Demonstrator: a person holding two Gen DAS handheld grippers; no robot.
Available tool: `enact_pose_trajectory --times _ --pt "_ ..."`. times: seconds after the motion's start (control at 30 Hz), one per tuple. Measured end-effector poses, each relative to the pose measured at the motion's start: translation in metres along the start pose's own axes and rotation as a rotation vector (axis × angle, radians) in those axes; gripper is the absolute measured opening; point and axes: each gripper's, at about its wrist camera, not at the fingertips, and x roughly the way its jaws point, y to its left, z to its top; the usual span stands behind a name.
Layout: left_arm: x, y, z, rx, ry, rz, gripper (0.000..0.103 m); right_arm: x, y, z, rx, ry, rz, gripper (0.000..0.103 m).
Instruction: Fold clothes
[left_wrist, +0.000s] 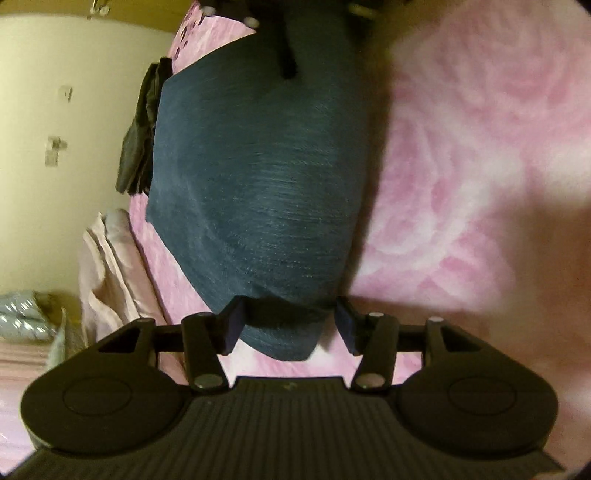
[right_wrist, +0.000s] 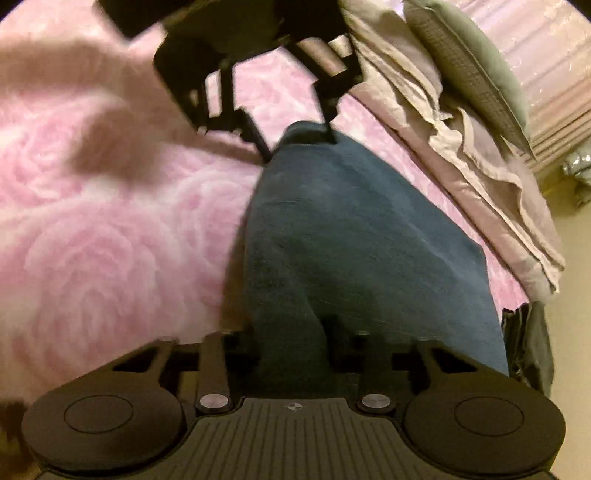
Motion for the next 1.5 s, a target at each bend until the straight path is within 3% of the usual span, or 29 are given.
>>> enact_pose_trajectory --times 0.13,0.27,0.37,0.43,0.5,0.6,0.7,0.77,0.87,1.07,1.1,1.2,1.23,1.3,1.4,1.47,1.5 --pt "-0.003 0.007 0.022 0.008 -0.044 -0.025 0.050 -0.019 -0.019 -0.019 -0.076 0.014 -0.019 0.029" --pt "-0.005 0.010 0.050 -0.045 -0.035 -0.064 0.039 -0.028 -0.032 -0.062 -0.125 0.051 -0.045 0.030" --pt "-0.005 0.010 0.071 -0.106 -0.004 -0.088 0.036 -0.035 -0.017 -0.069 -0.129 0.022 -0.082 0.046" --pt "-0.007 0.008 0.073 -0.130 0.019 -0.060 0.036 -0.040 -0.004 -0.069 -0.123 -0.006 -0.109 0.073" --pt "-0.012 0.001 0.076 -0.115 0.029 -0.013 0.041 -0.039 0.009 -0.063 -0.127 -0.039 -0.127 0.077" --pt "-0.015 -0.008 0.082 -0.042 0.008 0.041 0.049 -0.029 0.024 -0.048 -0.143 -0.090 -0.145 0.077" --pt "-0.004 -0.011 0.092 -0.018 0.002 0.042 0.049 -0.004 0.021 -0.035 -0.130 -0.063 -0.169 0.077" --pt "0.006 -0.007 0.093 -0.052 0.028 0.013 0.042 0.010 0.017 -0.035 -0.143 -0.027 -0.169 0.047" --pt "0.006 0.005 0.082 -0.172 0.032 -0.015 0.024 0.009 0.009 -0.051 -0.187 -0.016 -0.168 0.031" --pt "0.007 0.019 0.080 -0.258 0.045 -0.039 0.023 -0.004 0.002 -0.084 -0.196 0.019 -0.187 0.030" --pt "0.005 0.021 0.080 -0.269 0.049 -0.038 0.024 -0.007 0.003 -0.084 -0.197 0.021 -0.192 0.033" --pt "-0.007 0.015 0.082 -0.232 0.063 -0.022 0.031 -0.021 0.010 -0.084 -0.181 0.017 -0.199 0.089" --pt "-0.008 0.014 0.083 -0.211 0.063 -0.017 0.032 -0.026 0.015 -0.084 -0.188 0.001 -0.198 0.090" --pt "-0.013 0.005 0.083 -0.166 0.055 -0.004 0.038 -0.027 0.024 -0.083 -0.201 -0.012 -0.193 0.090" --pt "-0.009 0.000 0.084 -0.145 0.059 -0.030 0.034 -0.015 0.025 -0.077 -0.188 -0.009 -0.183 0.087" --pt "-0.009 0.005 0.085 -0.193 0.067 -0.057 0.031 -0.007 0.019 -0.074 -0.169 -0.007 -0.173 0.037" --pt "-0.009 0.009 0.086 -0.207 0.068 -0.064 0.029 -0.009 0.012 -0.077 -0.175 -0.001 -0.166 0.030"
